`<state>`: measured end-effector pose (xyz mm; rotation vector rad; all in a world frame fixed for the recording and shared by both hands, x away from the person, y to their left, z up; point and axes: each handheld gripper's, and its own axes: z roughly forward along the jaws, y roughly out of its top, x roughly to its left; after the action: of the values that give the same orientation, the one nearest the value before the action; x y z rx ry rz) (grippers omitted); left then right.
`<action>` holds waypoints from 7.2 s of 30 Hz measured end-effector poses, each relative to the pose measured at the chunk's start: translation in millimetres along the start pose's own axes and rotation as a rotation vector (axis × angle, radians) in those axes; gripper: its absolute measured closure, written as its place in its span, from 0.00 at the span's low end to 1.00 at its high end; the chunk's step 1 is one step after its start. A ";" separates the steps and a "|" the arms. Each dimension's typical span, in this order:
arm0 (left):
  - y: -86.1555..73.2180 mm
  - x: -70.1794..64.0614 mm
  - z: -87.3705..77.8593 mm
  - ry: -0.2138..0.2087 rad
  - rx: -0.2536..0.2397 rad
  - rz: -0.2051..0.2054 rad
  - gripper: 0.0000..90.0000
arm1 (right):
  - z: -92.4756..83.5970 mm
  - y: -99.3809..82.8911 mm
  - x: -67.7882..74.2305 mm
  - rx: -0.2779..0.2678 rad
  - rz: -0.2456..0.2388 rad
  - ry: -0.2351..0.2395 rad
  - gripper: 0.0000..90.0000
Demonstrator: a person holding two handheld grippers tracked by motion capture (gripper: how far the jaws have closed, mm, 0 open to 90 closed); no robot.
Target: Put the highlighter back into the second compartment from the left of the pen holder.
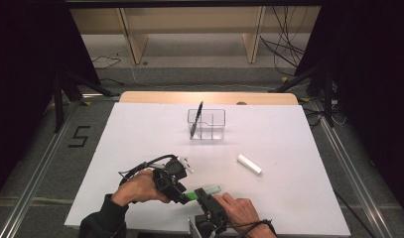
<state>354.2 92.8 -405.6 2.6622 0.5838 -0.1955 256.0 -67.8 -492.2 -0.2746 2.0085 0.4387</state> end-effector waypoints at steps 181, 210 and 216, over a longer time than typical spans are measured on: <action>-109.1 26.1 16.2 0.266 -0.859 -0.259 0.13 | 49.2 -167.7 -166.0 0.002 1.359 0.384 0.34; -109.7 30.1 14.2 0.263 -0.869 -0.268 0.13 | 53.1 -176.9 -131.5 0.210 1.235 0.477 0.31; -113.3 32.4 11.8 0.268 -0.879 -0.276 0.13 | 59.5 -174.4 -127.2 0.252 1.208 0.518 0.30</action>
<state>334.5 194.0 -464.1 1.7570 0.8721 0.2895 427.5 -200.5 -436.5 1.1547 2.5305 0.8903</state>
